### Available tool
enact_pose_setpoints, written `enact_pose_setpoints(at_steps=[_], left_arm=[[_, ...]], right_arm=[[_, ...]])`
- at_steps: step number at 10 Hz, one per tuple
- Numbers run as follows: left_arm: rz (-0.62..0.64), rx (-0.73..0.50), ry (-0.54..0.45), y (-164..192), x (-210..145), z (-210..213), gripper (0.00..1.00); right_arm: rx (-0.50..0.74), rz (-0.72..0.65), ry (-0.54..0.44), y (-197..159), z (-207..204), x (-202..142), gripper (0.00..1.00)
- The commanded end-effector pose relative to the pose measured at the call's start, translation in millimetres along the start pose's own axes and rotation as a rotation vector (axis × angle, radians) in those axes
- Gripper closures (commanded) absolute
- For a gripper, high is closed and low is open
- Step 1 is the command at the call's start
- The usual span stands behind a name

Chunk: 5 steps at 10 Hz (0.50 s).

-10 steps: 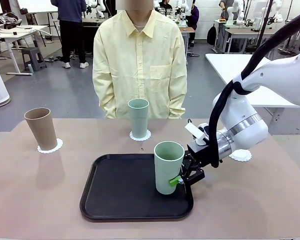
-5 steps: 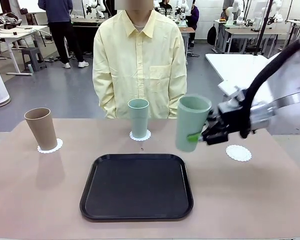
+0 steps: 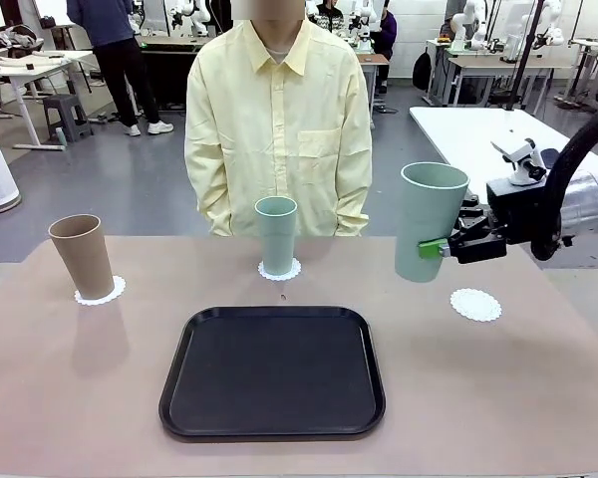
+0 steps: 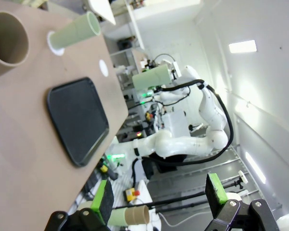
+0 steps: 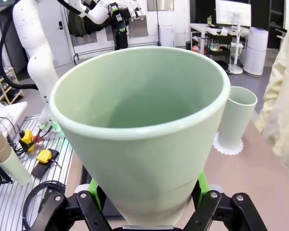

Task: Place coasters on the table and set cups on them.
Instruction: Take one Reusable plastic cup from the Flat Tray and place it on a coaster set by the human.

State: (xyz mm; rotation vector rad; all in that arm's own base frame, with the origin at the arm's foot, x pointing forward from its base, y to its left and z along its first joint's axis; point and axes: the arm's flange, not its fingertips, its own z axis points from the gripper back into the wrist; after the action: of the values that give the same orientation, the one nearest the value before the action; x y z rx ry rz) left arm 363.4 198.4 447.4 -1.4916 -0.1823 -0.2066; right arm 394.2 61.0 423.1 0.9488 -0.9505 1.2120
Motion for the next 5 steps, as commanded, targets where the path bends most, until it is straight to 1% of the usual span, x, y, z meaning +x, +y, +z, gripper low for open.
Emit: enact_pose_setpoints(at_steps=[1, 3, 4, 5], left_arm=[[-0.005, -0.003, -0.005, -2, -1, 0, 0.00], [-0.005, -0.003, -0.005, -2, -1, 0, 0.00], [-0.005, -0.003, -0.005, -2, -1, 0, 0.00], [-0.005, -0.003, -0.005, -2, -1, 0, 0.00]], right_arm=[[0.007, 0.021, -0.014, 2, -7, 7, 0.76], [0.007, 0.021, -0.014, 2, -7, 7, 0.76], [0.007, 0.008, 0.000, 1, -3, 3, 0.17], [-0.028, -0.015, 0.033, -21, 28, -8, 0.17]])
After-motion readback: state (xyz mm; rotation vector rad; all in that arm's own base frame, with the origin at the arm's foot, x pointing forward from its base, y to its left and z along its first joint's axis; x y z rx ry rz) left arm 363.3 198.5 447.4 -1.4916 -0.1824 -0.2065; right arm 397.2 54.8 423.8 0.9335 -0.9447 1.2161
